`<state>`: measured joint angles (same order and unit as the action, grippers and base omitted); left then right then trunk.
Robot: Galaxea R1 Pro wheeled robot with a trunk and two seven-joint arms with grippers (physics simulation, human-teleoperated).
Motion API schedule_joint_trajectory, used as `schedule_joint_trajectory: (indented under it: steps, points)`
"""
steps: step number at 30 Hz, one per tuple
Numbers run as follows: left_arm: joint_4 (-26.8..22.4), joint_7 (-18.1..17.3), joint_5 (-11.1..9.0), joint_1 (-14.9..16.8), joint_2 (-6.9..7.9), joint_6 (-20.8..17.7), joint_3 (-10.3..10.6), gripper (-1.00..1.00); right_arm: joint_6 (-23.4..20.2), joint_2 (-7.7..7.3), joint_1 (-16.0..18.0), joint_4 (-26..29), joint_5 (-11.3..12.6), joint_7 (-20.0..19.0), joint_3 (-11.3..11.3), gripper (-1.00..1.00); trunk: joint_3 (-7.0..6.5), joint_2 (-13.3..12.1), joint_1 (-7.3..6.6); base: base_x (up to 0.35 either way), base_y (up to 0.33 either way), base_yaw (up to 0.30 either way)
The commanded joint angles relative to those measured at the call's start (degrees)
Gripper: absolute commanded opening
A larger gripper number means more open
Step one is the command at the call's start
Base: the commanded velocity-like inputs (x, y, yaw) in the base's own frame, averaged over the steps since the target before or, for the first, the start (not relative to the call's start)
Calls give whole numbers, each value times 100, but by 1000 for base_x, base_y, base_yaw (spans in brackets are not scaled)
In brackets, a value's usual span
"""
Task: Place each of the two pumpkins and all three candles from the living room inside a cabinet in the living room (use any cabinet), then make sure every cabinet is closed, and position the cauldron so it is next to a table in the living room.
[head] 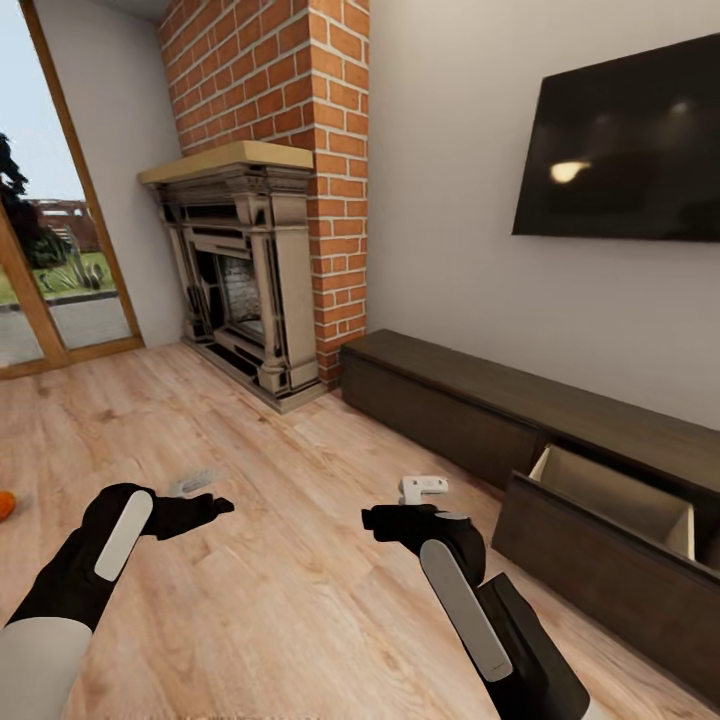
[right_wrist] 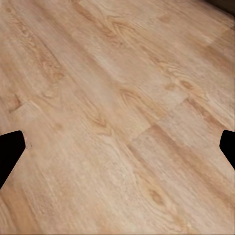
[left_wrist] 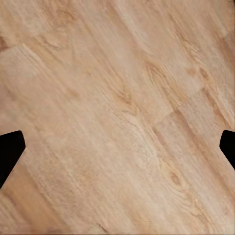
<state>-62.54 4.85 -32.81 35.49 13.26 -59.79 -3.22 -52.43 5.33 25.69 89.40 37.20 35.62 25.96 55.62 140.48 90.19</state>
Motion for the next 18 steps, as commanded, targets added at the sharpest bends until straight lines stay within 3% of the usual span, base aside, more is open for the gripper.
schedule_joint_trajectory:
  steps: [1, 8, 18]
  points:
    - [-4, 51, -59, 2, 1, -21, -5, 100, -13, 1, 6, 5, 53, 60, 5, 100, 6, 3, -1, 0, 190, 268]
    - [-4, 51, -64, 2, 3, -21, -9, 100, -13, 3, 6, 5, 51, 59, 6, 100, 6, 3, -1, 49, 181, 284]
    - [-11, 51, -68, 2, 9, -21, -12, 100, -13, 3, 6, -1, 51, 62, 126, 100, 6, 3, -1, 24, 30, 291]
